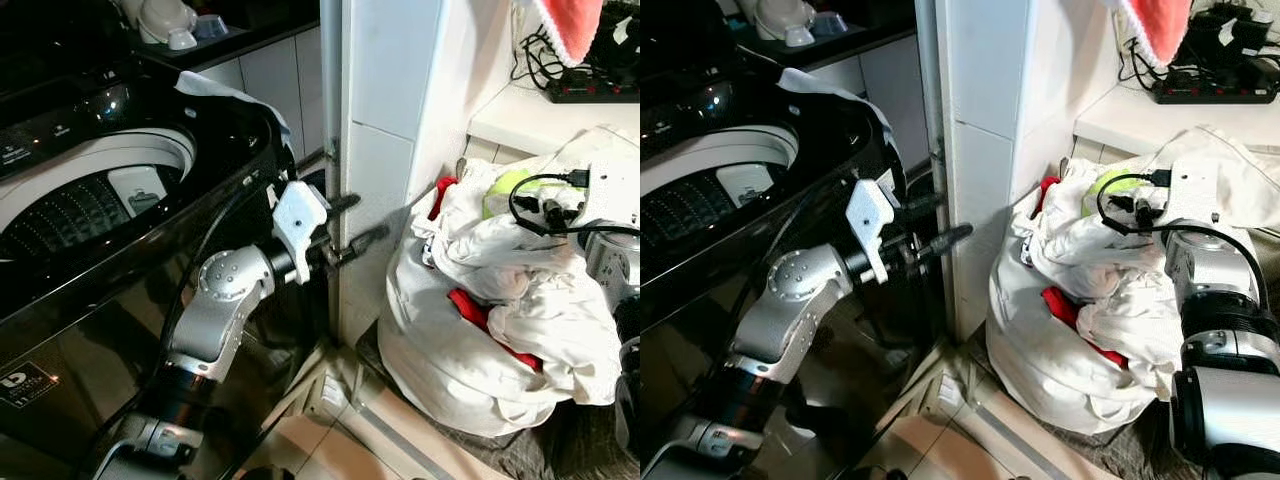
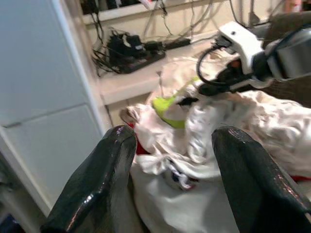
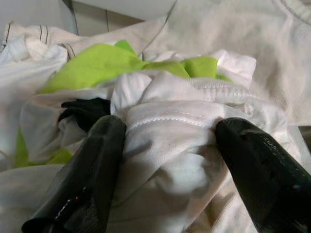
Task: Clothes washing
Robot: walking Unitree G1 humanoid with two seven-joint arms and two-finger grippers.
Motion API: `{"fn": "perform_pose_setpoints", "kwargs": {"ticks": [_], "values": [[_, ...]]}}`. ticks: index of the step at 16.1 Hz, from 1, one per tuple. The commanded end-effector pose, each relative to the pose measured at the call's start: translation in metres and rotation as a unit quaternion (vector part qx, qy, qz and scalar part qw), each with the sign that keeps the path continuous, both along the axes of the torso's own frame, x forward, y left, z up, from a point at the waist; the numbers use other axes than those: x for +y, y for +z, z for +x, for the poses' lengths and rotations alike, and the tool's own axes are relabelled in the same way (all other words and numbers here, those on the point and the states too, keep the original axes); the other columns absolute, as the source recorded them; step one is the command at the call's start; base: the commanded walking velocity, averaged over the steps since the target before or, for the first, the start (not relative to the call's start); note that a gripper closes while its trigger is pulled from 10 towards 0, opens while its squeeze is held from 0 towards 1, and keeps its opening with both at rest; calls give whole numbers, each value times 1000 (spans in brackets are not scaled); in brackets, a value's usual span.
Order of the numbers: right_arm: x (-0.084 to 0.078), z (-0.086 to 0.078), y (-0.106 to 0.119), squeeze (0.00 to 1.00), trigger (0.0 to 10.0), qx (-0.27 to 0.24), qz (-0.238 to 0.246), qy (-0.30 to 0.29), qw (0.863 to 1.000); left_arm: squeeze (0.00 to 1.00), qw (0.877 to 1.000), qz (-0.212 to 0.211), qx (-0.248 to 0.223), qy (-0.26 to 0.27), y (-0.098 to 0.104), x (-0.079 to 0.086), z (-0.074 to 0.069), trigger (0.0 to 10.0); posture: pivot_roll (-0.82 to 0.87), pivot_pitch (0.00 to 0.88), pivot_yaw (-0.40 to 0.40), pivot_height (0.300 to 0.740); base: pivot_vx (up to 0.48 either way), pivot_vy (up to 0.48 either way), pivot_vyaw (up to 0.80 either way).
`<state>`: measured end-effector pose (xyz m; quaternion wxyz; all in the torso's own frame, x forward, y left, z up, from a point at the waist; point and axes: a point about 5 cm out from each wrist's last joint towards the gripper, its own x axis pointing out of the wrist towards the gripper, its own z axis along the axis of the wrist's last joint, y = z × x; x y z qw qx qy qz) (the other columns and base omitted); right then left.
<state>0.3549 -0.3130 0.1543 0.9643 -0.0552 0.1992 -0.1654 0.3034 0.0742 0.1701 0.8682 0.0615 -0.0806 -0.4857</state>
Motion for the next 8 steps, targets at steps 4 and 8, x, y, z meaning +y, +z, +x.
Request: {"fn": "perform_pose_setpoints", "kwargs": {"ticks": [4, 8], "values": [[-5, -1, -3, 0, 0, 8, 25, -12, 1000, 0, 998, -2, 22, -58, 2, -1, -11, 10000, 2, 0, 84, 740, 0, 0, 0], [-5, -1, -3, 0, 0, 6, 32, -14, 999, 0, 997, 7, 37, -69, 1, 2, -13, 10000, 4, 0, 90, 740, 0, 0, 0]]}}
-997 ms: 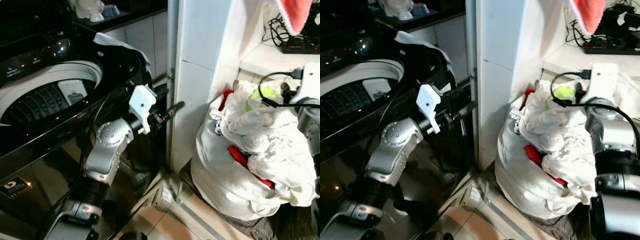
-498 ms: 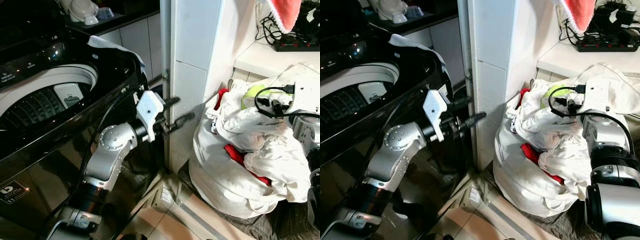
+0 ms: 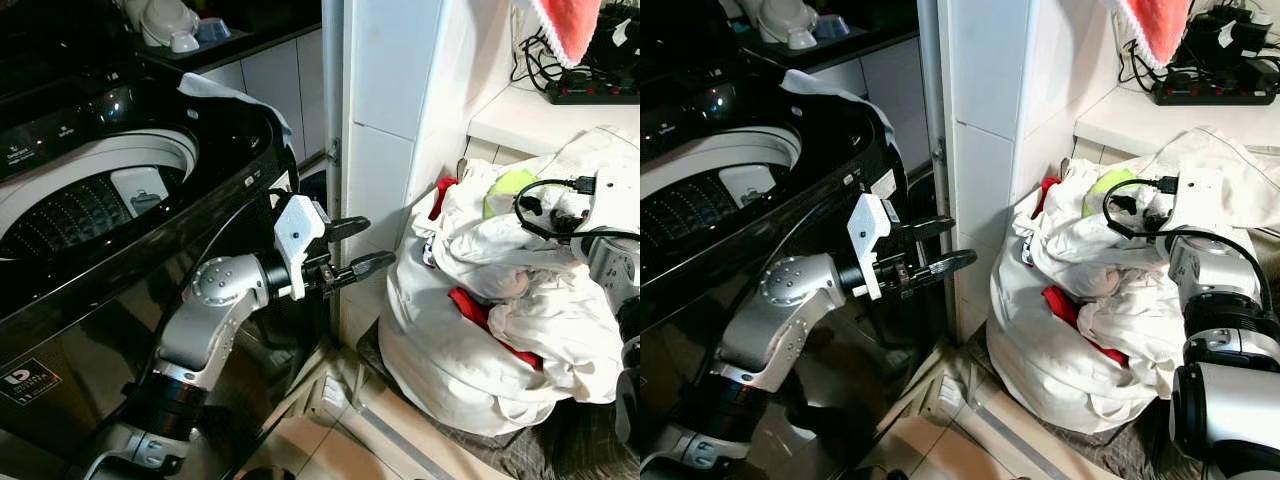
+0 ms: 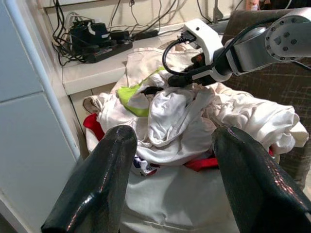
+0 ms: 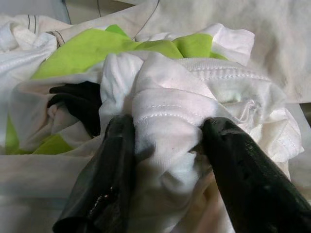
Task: Clothes washing
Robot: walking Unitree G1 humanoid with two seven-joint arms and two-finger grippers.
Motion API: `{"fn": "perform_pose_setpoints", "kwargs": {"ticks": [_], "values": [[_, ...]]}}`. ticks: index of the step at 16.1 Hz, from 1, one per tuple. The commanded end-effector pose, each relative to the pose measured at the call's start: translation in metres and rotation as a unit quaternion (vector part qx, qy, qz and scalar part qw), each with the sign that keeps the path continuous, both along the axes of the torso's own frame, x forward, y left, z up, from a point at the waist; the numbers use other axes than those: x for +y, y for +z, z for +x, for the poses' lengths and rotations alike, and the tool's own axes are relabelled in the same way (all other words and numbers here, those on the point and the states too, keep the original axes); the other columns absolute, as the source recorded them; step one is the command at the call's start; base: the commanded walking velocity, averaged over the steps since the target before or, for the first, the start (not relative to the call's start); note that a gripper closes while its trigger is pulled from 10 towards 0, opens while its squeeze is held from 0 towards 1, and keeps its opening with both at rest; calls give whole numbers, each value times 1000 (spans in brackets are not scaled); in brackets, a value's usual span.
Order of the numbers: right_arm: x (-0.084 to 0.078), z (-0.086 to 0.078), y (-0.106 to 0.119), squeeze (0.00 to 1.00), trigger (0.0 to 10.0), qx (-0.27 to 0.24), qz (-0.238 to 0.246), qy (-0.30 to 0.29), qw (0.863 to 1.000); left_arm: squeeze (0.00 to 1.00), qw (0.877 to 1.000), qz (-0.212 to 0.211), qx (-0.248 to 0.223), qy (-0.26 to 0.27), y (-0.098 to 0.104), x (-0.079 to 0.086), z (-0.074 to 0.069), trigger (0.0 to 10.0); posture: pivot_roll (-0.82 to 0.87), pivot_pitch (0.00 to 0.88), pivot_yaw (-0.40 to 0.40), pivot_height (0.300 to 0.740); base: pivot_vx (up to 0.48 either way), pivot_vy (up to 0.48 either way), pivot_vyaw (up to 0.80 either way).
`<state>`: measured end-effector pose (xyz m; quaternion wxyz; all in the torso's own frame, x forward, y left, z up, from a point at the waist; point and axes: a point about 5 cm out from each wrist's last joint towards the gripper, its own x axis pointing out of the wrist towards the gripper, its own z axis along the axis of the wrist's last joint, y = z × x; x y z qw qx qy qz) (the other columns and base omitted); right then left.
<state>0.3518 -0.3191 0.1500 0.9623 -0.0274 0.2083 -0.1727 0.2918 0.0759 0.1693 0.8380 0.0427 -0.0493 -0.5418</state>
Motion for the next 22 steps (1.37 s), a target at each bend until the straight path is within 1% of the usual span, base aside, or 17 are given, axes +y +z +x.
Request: {"fn": "perform_pose_setpoints", "kwargs": {"ticks": [1, 3, 9, 12, 15, 16, 19, 20, 21, 22], "values": [[1, 1, 0, 0, 0, 3, 10, -1, 1000, 0, 1000, 3, 0, -6, 2, 1, -2, 10000, 18, 0, 78, 740, 0, 0, 0], [0, 1, -2, 0, 0, 3, 12, -1, 1000, 0, 1000, 5, 0, -2, 2, 1, -2, 10000, 22, 0, 71, 740, 0, 0, 0], [-3, 2, 6, 0, 0, -11, 13, -4, 1000, 0, 1000, 7, -1, 3, 2, 0, -1, 10000, 14, 0, 74, 740, 0, 0, 0], [-3, 2, 6, 0, 0, -17, 14, -3, 1000, 0, 1000, 6, -3, 7, 2, 0, 0, 10000, 16, 0, 68, 740, 0, 0, 0], [-1, 3, 13, 0, 0, -33, 14, 4, 999, 0, 1000, 2, -2, 21, 3, 1, 2, 10000, 10, 0, 73, 740, 0, 0, 0], [-2, 4, 18, 0, 0, -42, 12, 6, 999, 0, 1000, 1, -5, 25, 4, 1, 3, 10000, 10, 0, 73, 740, 0, 0, 0], [-1, 5, 46, 0, 0, -88, 14, 17, 996, 0, 999, -9, -16, 40, 8, 3, 7, 10000, 10, 0, 73, 740, 0, 0, 0], [1, 6, 56, 0, 0, -104, 16, 27, 994, 0, 998, -16, -21, 48, 11, 4, 8, 10000, 10, 0, 73, 740, 0, 0, 0], [6, 7, 67, 0, 0, -125, 28, 42, 991, 0, 998, -23, -28, 58, 14, 5, 10, 10000, 10, 0, 73, 740, 0, 0, 0], [25, 8, 97, 0, 0, -190, 84, 108, 972, 0, 994, -43, -59, 87, 26, 7, 16, 10000, 10, 0, 73, 740, 0, 0, 0]]}}
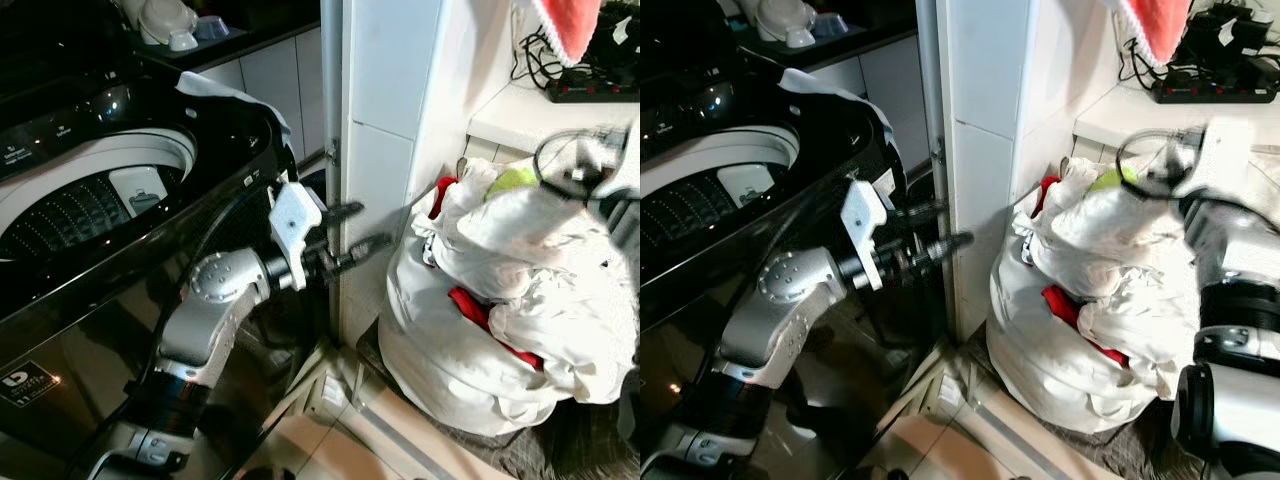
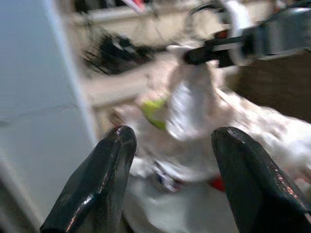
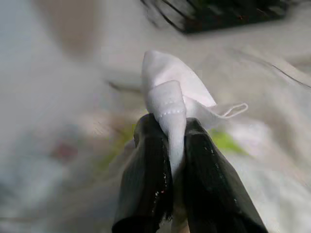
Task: Clothes washing
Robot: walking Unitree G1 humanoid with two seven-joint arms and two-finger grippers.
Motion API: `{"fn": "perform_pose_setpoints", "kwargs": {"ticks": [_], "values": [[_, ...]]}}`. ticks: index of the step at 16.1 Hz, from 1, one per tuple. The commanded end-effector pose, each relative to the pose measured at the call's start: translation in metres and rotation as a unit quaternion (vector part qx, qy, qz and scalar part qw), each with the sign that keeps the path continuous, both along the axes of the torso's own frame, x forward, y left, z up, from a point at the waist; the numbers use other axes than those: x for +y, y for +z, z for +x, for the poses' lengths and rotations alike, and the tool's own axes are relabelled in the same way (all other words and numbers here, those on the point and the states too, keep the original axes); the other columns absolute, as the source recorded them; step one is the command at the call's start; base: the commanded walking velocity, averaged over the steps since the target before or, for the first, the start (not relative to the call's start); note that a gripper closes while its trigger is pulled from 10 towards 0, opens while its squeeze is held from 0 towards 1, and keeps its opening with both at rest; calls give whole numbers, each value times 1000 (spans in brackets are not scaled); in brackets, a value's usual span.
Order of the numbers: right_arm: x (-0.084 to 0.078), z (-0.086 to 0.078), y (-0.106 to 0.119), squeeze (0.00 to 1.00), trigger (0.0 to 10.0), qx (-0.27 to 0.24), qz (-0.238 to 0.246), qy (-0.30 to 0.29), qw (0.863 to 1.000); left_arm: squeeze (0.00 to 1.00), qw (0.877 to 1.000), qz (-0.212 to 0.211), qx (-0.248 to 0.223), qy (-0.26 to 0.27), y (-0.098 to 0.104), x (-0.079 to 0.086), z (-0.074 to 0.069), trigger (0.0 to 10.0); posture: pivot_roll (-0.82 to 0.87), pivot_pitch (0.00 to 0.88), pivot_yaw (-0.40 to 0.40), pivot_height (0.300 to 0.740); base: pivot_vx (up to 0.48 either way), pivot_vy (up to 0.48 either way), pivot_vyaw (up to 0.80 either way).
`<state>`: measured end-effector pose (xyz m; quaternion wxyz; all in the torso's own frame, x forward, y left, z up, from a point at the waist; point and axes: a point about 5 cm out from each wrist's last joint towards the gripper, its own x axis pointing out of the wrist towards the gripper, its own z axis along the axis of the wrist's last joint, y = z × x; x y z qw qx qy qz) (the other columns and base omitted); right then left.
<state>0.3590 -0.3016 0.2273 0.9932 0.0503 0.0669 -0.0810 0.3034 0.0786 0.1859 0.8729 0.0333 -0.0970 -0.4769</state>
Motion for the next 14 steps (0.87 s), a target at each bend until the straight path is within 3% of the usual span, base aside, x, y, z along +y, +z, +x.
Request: {"fn": "perform_pose_setpoints", "kwargs": {"ticks": [1, 2, 3, 4, 6, 7, 8, 10, 14], "values": [[17, 0, 29, 0, 0, -53, 40, 67, 996, 0, 999, -14, -32, 25, 15, 4, 6, 10000, 8, 0, 66, 740, 0, 0, 0], [49, -8, 51, 0, 0, -80, 81, 190, 975, 0, 997, -41, -48, 37, 29, 3, 9, 10000, 3, 0, 66, 740, 0, 0, 0], [63, -14, 58, 0, 0, -87, 90, 240, 963, 0, 997, -52, -51, 38, 34, 2, 10, 10000, 3, 0, 66, 740, 0, 0, 0], [85, -23, 67, 0, 0, -93, 95, 309, 942, 1000, 996, -64, -56, 37, 40, 0, 11, 10000, 1, 0, 64, 740, 0, 0, 0], [131, -40, 83, 0, 0, -117, 140, 412, 893, 1000, 995, -73, -57, 22, 45, -10, 10, 10000, -1, 0, 61, 740, 0, 0, 0], [136, -41, 86, 0, 0, -123, 156, 419, 886, 1000, 995, -74, -57, 22, 45, -11, 10, 10000, -1, 0, 61, 740, 0, 0, 0], [146, -44, 94, 0, 0, -134, 193, 436, 869, 1000, 995, -91, -46, 11, 45, -16, 8, 10000, -4, 0, 57, 740, 0, 0, 0], [153, -47, 95, 0, 0, -134, 217, 451, 856, 1000, 993, -111, -33, -14, 48, -23, 3, 10000, 3, 0, 49, 740, 0, 0, 0], [162, -52, 93, 0, 0, -119, 226, 463, 848, 1000, 991, -129, -11, -44, 45, -33, -4, 10000, 10, 0, 45, 740, 0, 0, 0]]}}
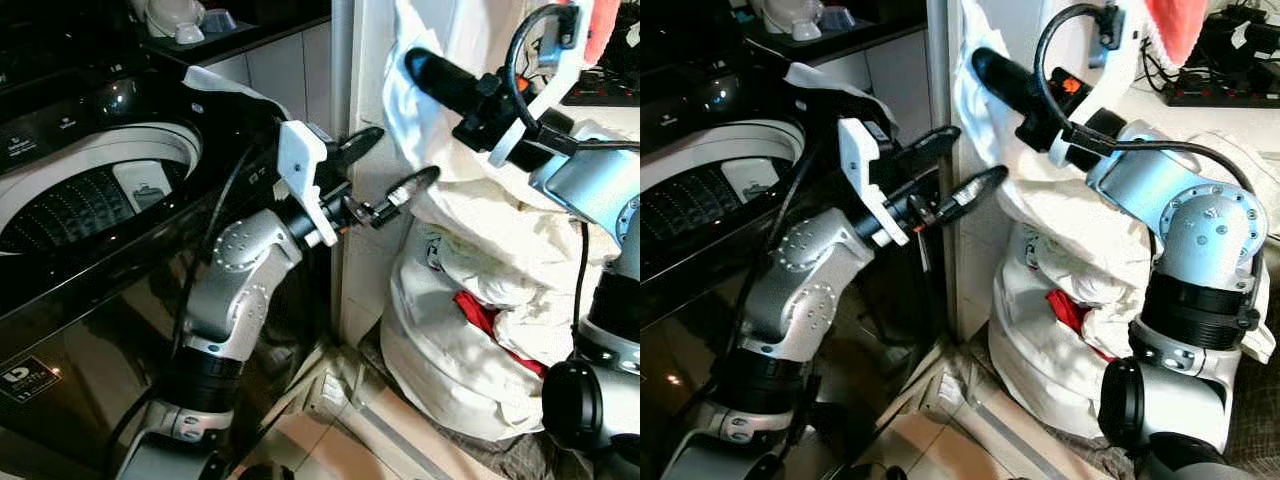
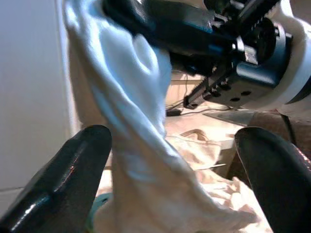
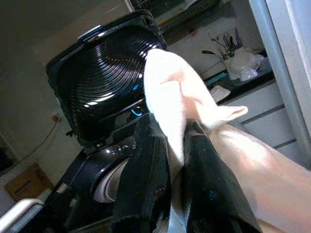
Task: Clothes washing
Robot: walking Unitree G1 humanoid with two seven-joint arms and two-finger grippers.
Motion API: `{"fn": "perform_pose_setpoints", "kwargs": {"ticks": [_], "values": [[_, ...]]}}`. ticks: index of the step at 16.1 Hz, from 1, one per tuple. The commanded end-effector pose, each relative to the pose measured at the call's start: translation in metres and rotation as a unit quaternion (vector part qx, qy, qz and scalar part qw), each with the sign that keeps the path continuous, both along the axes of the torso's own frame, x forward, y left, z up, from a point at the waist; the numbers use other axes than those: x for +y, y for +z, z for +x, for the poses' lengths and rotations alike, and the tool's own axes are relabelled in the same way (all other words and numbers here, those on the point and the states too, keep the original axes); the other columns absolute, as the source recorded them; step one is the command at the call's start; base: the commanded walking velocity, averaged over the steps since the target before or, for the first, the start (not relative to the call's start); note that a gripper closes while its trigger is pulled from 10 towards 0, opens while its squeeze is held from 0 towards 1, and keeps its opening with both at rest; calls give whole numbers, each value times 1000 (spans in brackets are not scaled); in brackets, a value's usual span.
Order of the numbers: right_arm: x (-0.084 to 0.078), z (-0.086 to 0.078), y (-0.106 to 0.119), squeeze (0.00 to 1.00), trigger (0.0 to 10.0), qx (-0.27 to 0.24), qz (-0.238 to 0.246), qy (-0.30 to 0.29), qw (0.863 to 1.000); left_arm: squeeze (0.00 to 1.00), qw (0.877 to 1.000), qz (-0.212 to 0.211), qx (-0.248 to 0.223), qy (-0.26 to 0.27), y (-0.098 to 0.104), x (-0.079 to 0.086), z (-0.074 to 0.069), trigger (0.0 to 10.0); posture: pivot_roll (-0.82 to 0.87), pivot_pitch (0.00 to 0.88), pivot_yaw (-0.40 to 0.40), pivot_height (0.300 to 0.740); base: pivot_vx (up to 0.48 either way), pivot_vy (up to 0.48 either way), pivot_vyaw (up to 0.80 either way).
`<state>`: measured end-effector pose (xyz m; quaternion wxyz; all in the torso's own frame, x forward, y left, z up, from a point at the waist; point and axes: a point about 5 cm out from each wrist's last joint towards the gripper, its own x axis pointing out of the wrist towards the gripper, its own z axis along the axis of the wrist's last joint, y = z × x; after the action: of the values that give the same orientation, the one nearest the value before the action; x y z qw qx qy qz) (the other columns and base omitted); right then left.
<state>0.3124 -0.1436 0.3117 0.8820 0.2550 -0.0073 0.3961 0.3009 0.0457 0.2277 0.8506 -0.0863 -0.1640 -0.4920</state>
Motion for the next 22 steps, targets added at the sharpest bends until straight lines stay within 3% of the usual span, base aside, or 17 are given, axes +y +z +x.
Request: {"fn": "perform_pose_setpoints", "kwargs": {"ticks": [1, 2, 3, 4, 9, 10, 11, 13, 22], "values": [[9, -7, 7, 0, 0, -11, 2, 24, 1000, 1000, 1000, -1, 1, -17, 0, -5, -4, 10000, 10, 0, 47, 740, 0, 0, 0], [14, -9, 5, 0, 0, -8, 4, 33, 999, 749, 1000, 0, 2, -12, -1, -8, -4, 10000, 10, 0, 47, 740, 0, 0, 0], [17, -11, 3, 0, 0, -5, 3, 39, 999, 161, 1000, 1, 1, -11, -1, -10, -4, 10000, 8, 0, 46, 740, 0, 0, 0], [19, -11, 3, 0, 0, -3, 2, 42, 999, 27, 1000, 1, 1, -12, -2, -11, -5, 10000, 8, 0, 46, 740, 0, 0, 0], [32, -20, -2, 0, 0, 8, 6, 74, 997, 0, 995, 35, -1, 88, -9, -6, 15, 10000, 5, 0, 48, 740, 0, 0, 0], [31, -20, -2, 0, 0, 9, 7, 73, 997, 0, 994, 40, 0, 103, -10, -2, 18, 8078, 5, 0, 48, 740, 0, 0, 0], [31, -20, -2, 0, 0, 11, 8, 74, 997, 0, 992, 38, 6, 120, -10, 2, 22, 2353, 6, 0, 47, 740, 0, 0, 0], [32, -22, -2, 0, 0, 13, 10, 74, 997, 0, 990, 32, 7, 135, -9, 4, 25, 0, 8, 0, 46, 740, 0, 0, 0], [31, -21, -4, 0, 0, 21, 6, 68, 997, 0, 989, 11, 12, 150, -7, 9, 29, 0, 11, 0, 43, 740, 0, 0, 0]]}}
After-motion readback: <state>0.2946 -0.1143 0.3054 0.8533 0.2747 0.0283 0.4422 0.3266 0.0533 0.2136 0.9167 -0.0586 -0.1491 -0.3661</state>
